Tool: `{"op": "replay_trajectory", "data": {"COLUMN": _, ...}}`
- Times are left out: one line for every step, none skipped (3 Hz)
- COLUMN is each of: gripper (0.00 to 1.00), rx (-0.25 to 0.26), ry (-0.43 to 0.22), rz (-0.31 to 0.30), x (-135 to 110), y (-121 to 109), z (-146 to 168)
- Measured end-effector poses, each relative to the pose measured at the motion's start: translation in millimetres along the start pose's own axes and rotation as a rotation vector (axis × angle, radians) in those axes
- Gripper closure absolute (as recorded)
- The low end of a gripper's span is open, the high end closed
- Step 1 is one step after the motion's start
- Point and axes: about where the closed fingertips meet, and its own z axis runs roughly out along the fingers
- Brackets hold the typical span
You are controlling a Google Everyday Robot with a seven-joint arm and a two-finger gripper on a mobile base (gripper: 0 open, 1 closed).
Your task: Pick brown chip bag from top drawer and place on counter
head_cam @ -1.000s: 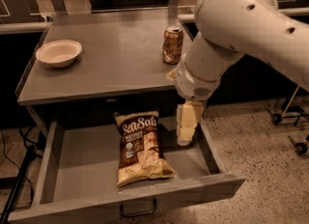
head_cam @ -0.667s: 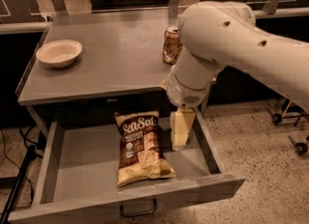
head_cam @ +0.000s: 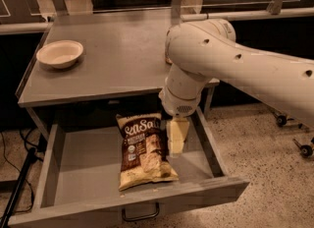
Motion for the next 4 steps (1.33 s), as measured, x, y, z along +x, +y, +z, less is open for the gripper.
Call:
{"op": "replay_trajectory", "data": {"gripper": 0.00, "rx": -0.032, "ry": -0.043, "rz": -0.032, "x": -19.3, "y": 8.1, "z": 25.8}}
{"op": "replay_trajectory", "data": {"gripper": 0.00, "rx": -0.055, "ry": -0.067, "rz": -0.070, "x": -31.4, "y": 2.1, "z": 50.3}}
{"op": "replay_trajectory", "data": {"gripper": 0.00, "rx": -0.071, "ry": -0.081, "rz": -0.092, "x": -33.6, "y": -4.7, "z": 71.5}}
{"op": "replay_trajectory", "data": {"gripper": 0.00, "rx": -0.088, "ry": -0.097, "rz": -0.103, "x": -29.4, "y": -7.7, "z": 94.9}}
